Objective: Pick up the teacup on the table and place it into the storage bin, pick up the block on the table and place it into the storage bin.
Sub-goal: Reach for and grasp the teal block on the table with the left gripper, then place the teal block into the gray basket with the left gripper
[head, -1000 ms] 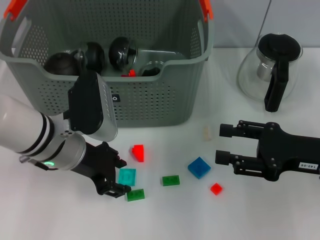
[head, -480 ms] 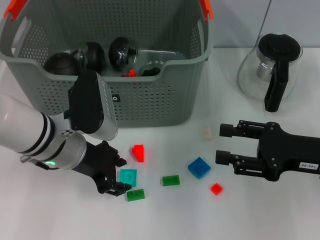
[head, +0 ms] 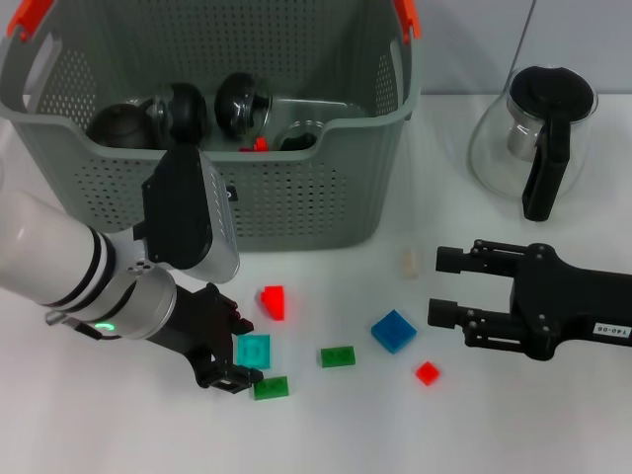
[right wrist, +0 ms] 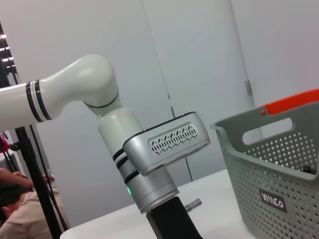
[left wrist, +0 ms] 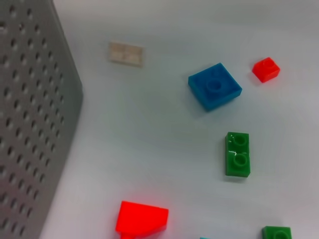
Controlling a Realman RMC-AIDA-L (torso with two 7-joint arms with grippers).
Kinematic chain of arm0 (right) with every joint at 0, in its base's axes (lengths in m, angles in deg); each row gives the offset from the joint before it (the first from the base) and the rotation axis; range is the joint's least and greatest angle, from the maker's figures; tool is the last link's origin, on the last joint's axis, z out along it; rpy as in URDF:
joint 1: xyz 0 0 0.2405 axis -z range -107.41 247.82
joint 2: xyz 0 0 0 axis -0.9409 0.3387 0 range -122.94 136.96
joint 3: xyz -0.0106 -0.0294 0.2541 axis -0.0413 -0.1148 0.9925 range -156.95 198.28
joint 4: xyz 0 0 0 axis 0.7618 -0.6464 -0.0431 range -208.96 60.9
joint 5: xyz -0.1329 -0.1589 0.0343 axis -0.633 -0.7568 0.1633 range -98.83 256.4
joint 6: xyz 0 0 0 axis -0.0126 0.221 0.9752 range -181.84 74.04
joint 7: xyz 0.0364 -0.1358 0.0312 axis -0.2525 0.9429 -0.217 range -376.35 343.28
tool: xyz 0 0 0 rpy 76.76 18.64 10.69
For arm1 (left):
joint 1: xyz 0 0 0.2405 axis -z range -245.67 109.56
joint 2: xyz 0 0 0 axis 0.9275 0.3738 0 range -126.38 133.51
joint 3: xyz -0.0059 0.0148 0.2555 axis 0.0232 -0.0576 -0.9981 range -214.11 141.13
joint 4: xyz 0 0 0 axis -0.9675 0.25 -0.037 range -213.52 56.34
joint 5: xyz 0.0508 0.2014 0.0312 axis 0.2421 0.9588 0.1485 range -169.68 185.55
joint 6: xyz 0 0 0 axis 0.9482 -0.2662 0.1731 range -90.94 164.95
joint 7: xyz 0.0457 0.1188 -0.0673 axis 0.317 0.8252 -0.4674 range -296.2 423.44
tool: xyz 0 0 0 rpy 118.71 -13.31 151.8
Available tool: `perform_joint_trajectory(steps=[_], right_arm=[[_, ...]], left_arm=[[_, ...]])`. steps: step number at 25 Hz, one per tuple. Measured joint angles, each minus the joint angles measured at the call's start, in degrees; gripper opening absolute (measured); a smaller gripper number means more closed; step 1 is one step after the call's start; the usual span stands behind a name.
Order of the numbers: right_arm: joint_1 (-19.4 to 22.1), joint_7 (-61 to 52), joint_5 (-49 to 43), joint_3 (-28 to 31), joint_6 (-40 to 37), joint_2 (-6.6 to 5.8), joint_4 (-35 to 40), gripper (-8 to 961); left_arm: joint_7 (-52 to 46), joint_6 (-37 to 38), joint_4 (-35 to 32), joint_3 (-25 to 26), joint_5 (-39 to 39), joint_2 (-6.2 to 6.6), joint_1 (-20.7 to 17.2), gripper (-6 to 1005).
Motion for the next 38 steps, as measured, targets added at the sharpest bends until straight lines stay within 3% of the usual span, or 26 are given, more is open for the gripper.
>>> perform_joint_trajectory(steps=[22,27,30,32,35,38], right_arm=[[0.0,0.0,0.0,0.0,0.0,-0.13,-0.2,715],[0.1,0.0,0.0,0.0,0.0,-0.12,-0.1,715],[0.1,0.0,0.0,0.0,0.0,-0.11,-0.1,715],[0.1,0.0,0.0,0.0,0.0,-0.12,0.0,715],[0.1,0.0,0.0,0.0,0.0,-0.11,0.0,715],[0.0,0.0,0.0,0.0,0.0,-0.12,0.1,715]], left_arm=[[-4.9,-2.2,0.2,-1.1,1.7,0.09,0.5,493],[-5.8,-0.8,-1.2,0.1,1.5,0.10,0.5,396],[-5.6,2.2,-2.7,3.6,-0.4,0.28,0.5,396],[-4.2,5.4,-3.0,8.4,-2.8,0.46,0.9,396],[0.1,13.1,-1.6,19.6,-7.8,0.92,2.4,396],[4.1,22.4,3.7,32.2,-13.2,3.16,5.0,396]])
